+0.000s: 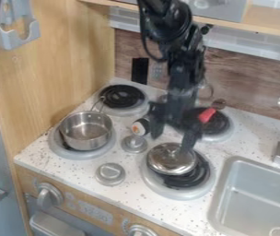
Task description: Put the thing on top of the lid
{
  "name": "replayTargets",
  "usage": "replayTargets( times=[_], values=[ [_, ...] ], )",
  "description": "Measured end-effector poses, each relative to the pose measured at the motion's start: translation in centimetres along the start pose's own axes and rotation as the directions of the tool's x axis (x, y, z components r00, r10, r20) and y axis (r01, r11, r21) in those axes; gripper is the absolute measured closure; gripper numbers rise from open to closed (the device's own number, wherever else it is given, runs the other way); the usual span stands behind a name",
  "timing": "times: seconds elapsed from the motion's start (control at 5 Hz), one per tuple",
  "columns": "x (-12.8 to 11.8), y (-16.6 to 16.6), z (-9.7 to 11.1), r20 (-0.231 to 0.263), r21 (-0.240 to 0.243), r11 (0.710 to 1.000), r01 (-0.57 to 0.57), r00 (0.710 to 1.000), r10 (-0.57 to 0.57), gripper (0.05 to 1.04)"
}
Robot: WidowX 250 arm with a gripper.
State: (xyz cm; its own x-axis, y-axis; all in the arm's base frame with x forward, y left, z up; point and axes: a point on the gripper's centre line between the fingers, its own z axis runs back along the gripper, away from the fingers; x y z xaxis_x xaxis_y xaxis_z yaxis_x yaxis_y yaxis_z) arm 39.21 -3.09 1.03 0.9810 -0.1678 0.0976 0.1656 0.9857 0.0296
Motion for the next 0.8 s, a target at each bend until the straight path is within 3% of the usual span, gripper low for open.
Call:
replayTargets(
  times=[0.4, 0.8],
  values=[
    [3.5, 5.5, 0.1, 0.058, 0.016, 0.995, -0.102, 0.993, 0.101, 0.085],
    [5.3, 10.0, -2.5, 0.055, 0.100, 0.980, -0.174, 0.984, 0.170, 0.085]
  ],
)
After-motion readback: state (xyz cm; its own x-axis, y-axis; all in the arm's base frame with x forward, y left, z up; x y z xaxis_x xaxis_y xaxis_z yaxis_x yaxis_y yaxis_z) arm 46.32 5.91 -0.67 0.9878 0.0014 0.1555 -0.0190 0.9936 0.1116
